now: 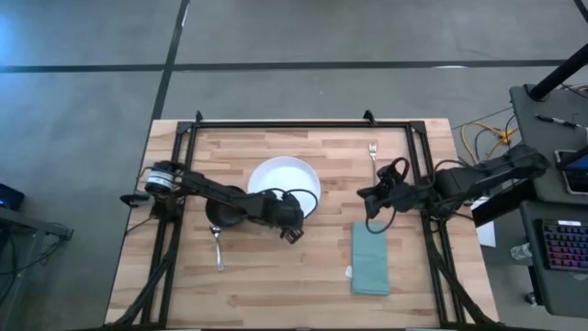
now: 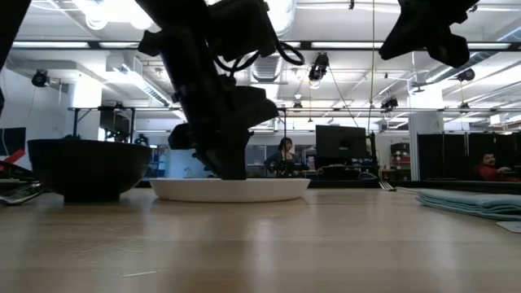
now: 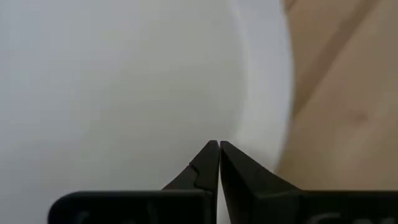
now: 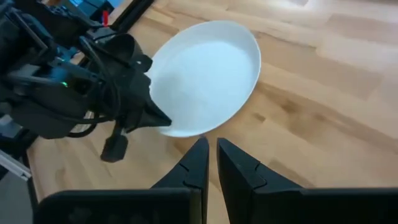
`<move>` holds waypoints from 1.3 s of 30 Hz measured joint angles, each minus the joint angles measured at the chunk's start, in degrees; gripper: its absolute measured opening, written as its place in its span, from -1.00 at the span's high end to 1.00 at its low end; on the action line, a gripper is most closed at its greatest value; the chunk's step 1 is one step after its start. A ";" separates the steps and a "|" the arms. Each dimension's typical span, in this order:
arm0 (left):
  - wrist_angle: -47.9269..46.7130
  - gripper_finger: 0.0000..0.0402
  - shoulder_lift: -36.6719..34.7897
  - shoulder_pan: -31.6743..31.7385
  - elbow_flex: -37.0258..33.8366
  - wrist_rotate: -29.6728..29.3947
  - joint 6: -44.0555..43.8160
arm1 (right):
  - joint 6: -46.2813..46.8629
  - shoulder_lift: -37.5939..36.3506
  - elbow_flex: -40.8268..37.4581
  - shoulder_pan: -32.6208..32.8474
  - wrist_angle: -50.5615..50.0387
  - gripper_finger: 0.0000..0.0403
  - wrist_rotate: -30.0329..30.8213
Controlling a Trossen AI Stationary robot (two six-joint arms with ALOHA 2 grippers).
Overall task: Set table place
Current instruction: Move the white plate to the center of the table
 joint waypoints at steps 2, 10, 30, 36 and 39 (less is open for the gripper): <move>0.52 1.00 0.60 0.10 -0.03 -0.01 1.42 | 1.42 1.06 0.00 1.05 0.39 0.87 0.42; 9.56 1.00 3.61 0.07 0.30 5.04 2.45 | 4.42 4.29 -0.02 3.05 0.63 0.87 0.24; 11.91 1.00 5.14 -9.67 2.65 9.80 -5.89 | 7.94 4.94 -0.02 3.70 0.96 0.87 -0.18; 14.87 1.00 5.28 -12.43 2.58 9.90 -7.63 | 8.38 5.00 -0.02 5.43 2.35 0.87 -0.20; 14.85 1.00 5.28 -13.11 2.89 9.39 -8.39 | 9.68 5.37 -0.02 6.15 2.36 0.87 -0.18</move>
